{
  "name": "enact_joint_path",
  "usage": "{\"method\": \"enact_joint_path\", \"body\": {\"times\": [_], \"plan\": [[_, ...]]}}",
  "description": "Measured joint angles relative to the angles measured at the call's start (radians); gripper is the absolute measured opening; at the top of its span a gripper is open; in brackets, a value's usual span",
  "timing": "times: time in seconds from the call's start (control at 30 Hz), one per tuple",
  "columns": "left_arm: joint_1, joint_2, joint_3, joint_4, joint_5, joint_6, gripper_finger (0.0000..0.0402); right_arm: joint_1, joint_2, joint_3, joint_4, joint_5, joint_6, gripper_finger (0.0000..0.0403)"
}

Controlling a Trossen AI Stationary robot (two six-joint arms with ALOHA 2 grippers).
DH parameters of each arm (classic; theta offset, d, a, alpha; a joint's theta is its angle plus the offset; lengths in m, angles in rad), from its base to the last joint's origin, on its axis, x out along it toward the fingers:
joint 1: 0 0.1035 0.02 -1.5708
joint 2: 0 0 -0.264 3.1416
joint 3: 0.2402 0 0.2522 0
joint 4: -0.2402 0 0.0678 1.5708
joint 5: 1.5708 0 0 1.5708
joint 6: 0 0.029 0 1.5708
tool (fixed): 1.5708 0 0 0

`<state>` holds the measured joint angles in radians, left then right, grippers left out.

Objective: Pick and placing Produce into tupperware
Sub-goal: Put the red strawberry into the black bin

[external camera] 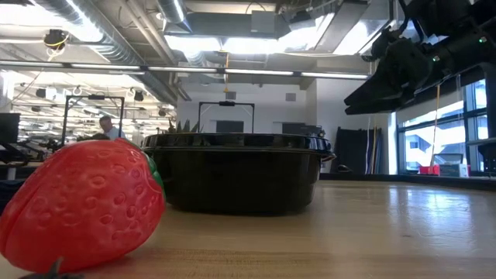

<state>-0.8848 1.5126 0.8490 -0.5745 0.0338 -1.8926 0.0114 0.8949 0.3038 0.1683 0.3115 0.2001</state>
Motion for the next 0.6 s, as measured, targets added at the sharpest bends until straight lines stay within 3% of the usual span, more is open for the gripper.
{"method": "enact_joint_path", "body": {"times": [0.6], "plan": [[-0.002, 0.072, 0.0, 0.008, 0.066, -0.051, 0.0318, 0.0, 0.0, 0.0, -0.003, 0.0, -0.003, 0.0298]]}}
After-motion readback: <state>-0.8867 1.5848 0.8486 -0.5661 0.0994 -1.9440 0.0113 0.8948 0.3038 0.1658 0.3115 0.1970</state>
